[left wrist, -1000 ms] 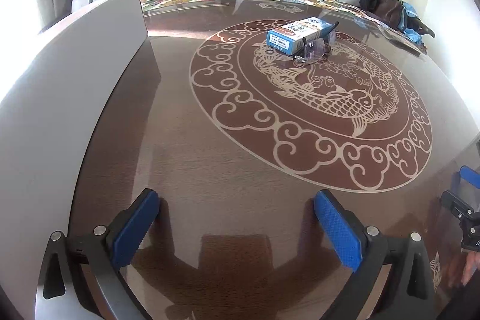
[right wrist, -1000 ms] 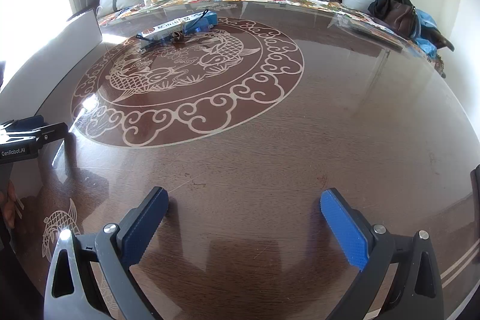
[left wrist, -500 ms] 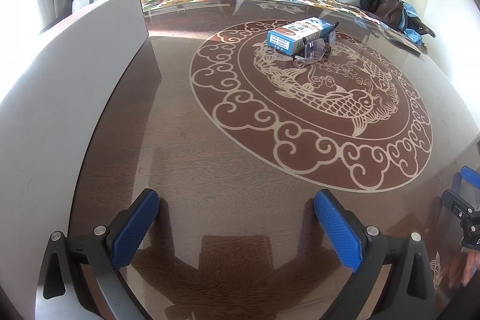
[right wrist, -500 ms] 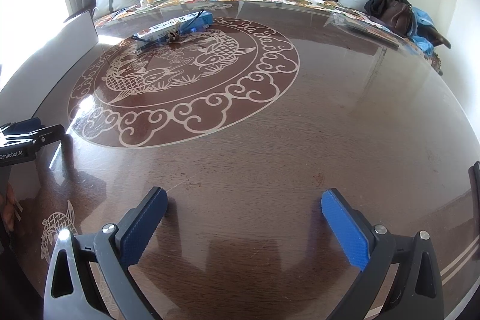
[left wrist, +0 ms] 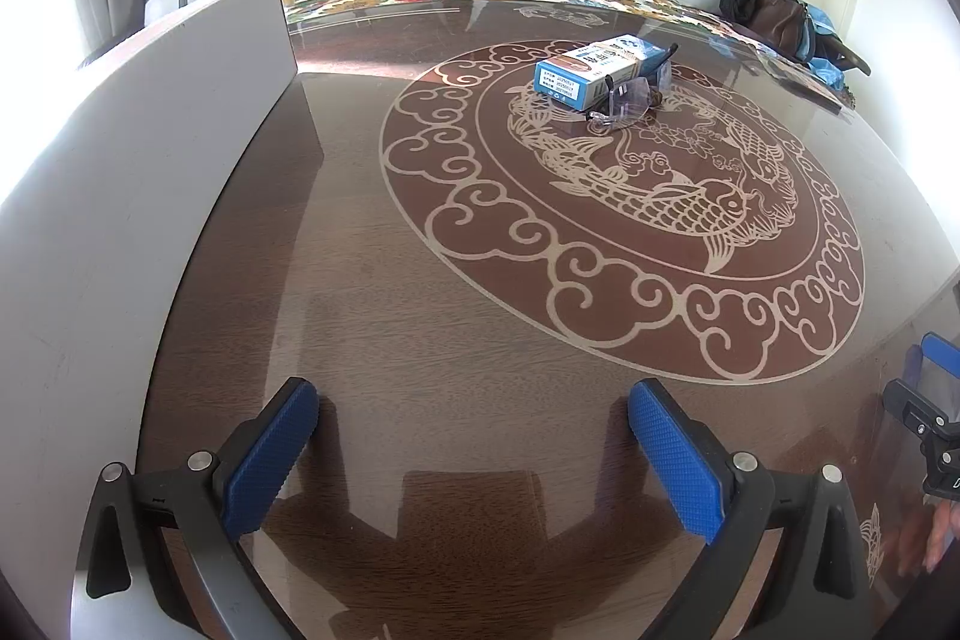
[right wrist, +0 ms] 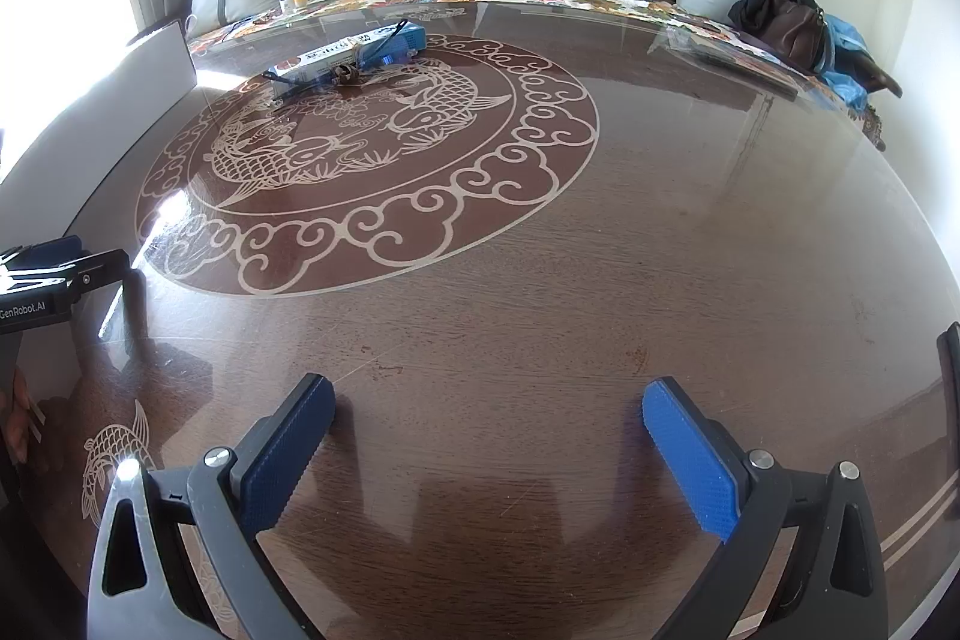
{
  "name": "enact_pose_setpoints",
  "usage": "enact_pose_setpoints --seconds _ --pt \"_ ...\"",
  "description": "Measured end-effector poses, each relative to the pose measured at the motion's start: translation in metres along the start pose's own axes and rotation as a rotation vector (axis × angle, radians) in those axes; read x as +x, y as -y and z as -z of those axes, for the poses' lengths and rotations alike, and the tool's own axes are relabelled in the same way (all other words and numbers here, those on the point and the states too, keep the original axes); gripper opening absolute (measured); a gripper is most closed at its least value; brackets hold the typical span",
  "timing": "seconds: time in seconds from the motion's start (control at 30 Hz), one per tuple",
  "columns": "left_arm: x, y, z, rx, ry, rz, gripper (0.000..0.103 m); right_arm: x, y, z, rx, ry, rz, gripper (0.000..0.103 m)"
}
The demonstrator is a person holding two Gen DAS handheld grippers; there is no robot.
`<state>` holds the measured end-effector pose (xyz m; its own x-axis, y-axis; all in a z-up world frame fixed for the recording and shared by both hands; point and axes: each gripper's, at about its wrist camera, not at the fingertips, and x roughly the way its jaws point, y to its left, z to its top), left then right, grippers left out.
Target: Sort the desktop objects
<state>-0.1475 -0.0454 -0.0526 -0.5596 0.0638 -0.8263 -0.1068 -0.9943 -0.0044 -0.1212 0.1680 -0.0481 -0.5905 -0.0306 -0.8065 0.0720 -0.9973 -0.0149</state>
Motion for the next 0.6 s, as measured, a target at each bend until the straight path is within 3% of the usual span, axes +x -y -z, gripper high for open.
enact_pose_setpoints --seconds 0.2,0.3,0.6 --pt "-0.001 -0.001 0.0 0.005 -0.005 0.008 0.103 0.0 0.0 0.0 0.0 0.0 0.0 0.103" --pt "-0.004 -0.007 0.003 0.083 -0.015 0.05 0.103 0.0 0.0 0.0 0.0 0.0 0.0 0.103" --pt "-0.009 -0.02 0.012 0.046 0.0 0.031 0.103 0.003 -0.001 -0.003 -0.001 -0.011 0.0 0.103"
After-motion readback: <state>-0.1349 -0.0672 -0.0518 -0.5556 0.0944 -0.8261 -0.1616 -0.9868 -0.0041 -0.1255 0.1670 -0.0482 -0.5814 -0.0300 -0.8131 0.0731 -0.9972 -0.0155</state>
